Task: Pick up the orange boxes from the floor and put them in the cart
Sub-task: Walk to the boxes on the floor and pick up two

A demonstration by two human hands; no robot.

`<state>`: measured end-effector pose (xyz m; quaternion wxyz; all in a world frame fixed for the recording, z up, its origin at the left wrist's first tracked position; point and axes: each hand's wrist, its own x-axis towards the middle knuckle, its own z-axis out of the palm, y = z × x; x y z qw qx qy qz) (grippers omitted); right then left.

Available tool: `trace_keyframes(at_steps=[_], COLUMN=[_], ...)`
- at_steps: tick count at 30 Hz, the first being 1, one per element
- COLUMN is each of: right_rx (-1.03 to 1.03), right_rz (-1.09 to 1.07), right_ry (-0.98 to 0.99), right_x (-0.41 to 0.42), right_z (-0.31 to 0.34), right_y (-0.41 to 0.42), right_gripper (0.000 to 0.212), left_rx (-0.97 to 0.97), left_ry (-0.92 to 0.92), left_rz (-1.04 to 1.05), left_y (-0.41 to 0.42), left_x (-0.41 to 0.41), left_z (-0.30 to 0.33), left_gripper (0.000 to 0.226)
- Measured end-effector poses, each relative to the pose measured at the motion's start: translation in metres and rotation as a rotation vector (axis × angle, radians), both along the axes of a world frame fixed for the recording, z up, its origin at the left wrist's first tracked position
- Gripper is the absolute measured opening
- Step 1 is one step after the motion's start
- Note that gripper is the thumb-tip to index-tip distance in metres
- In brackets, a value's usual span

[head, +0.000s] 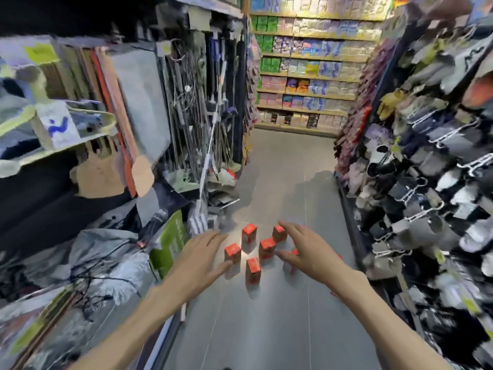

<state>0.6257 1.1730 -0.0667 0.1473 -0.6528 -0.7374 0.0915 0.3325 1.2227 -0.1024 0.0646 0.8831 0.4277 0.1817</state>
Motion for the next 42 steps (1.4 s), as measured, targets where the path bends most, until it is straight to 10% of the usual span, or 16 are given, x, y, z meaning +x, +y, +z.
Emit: trace_keyframes(at_steps=[25,42], right_rx=[-0.277,-0.512], right_rz=[-0.057,-0.164], right_ry=[0.107,0.325], right_x=[0.190,0.151], right_z=[-0.223,-0.744], right_y=[0.608,0.684], right_gripper=[0.074,0.073], left_rx=[-0.277,-0.669], left_ry=[0.052,0.140], left_rz=[-0.008,0.131], left_y=[0.619,0.709], left_x=[0.194,0.184], left_z=[-0.220,-0.813], left_gripper=[0.068,0.092])
